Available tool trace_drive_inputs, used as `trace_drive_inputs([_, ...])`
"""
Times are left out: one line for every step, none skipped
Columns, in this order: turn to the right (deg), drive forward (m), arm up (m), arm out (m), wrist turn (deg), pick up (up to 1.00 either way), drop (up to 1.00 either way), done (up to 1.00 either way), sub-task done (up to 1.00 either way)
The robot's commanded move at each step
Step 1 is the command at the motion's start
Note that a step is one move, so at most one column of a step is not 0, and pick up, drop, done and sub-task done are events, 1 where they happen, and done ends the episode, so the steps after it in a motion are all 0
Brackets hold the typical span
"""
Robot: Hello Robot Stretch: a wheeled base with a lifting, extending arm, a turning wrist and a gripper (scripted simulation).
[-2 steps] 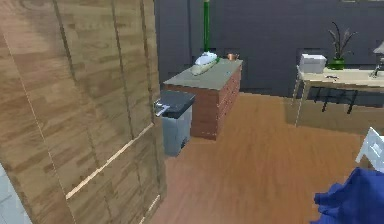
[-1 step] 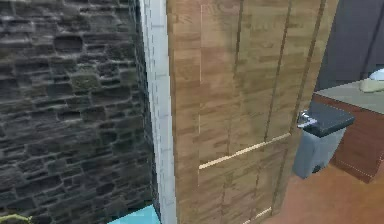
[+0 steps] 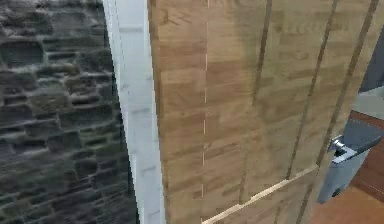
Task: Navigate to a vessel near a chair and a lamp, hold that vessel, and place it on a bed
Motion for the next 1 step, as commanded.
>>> trace_drive_inputs([45.0,0.00,0.00,0.00,0.0,0.00,0.00,0.00,0.00])
